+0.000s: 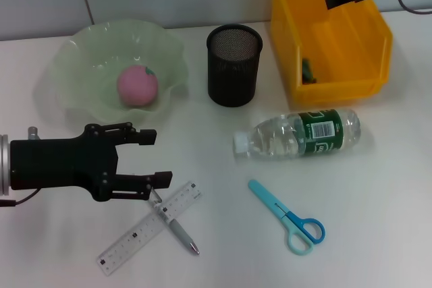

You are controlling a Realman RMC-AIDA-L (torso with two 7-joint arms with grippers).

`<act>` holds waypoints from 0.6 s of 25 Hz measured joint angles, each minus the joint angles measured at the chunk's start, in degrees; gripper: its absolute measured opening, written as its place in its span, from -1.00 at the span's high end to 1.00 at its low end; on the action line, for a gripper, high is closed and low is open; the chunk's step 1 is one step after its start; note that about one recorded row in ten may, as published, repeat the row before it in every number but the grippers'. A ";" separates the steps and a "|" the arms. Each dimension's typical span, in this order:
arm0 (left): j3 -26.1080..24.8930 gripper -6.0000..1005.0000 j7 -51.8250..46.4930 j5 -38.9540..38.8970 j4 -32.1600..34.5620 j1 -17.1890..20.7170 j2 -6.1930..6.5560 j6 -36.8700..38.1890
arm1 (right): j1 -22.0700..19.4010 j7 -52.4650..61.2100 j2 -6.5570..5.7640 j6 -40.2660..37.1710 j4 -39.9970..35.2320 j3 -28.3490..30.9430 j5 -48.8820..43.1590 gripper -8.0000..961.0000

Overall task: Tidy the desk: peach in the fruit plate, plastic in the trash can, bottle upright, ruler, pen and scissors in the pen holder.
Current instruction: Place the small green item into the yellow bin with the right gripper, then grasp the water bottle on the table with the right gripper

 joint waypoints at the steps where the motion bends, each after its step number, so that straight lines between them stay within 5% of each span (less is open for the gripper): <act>1: -0.18 -0.68 0.12 0.00 0.00 0.05 0.01 0.07 | 0.03 0.07 -0.01 0.09 0.04 0.01 0.01 0.18; 7: -0.47 -0.68 0.40 0.00 0.00 0.26 0.03 0.37 | -0.32 0.28 0.09 -0.23 -0.69 0.18 0.17 -0.38; 15: -0.54 -0.68 0.41 0.00 -0.02 0.36 0.03 0.67 | -1.64 0.31 0.30 -0.87 -2.48 0.07 3.34 -0.62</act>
